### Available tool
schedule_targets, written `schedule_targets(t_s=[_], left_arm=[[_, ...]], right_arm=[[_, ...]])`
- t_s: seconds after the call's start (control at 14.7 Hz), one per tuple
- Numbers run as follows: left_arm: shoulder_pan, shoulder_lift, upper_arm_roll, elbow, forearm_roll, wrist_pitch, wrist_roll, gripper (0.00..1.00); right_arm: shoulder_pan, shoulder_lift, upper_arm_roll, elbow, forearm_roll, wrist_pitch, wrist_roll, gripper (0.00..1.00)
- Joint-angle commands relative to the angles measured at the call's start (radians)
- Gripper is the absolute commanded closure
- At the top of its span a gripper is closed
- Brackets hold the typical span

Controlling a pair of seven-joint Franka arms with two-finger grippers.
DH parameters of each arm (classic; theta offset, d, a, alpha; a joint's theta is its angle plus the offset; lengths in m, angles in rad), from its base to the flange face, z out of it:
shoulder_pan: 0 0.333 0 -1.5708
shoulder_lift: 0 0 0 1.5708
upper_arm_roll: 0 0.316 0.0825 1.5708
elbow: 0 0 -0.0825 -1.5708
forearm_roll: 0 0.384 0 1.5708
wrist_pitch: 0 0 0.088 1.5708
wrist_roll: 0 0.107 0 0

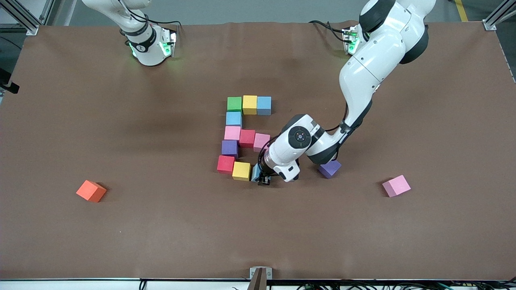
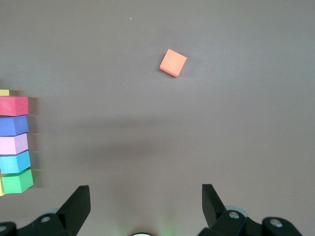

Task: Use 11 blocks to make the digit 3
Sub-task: 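Lower the cyan cube beside the yellow cube with the left gripper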

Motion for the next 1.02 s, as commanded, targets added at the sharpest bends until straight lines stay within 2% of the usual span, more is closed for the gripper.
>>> schedule_targets(t_s=[0.0, 0.75, 0.95], left_arm=[[-0.061, -0.004, 0.066, 0.005, -0.025, -0.008, -0.034, 0.98], [-0.085, 0.004, 0.079, 0.005, -0.023, -0.007, -0.034, 0.97], [-0.107, 0.005, 0.103, 0.004, -0.023, -0.007, -0.034, 0.97]], right_arm=[[-0.001, 0.003, 0.005, 0.008, -0.008, -0.007, 0.000, 0.00], [-0.003, 0.003, 0.005, 0.008, -0.009, -0.009, 0.001, 0.00], [-0.009, 0.003, 0.002, 0.010, -0.012, -0.009, 0.001, 0.00]])
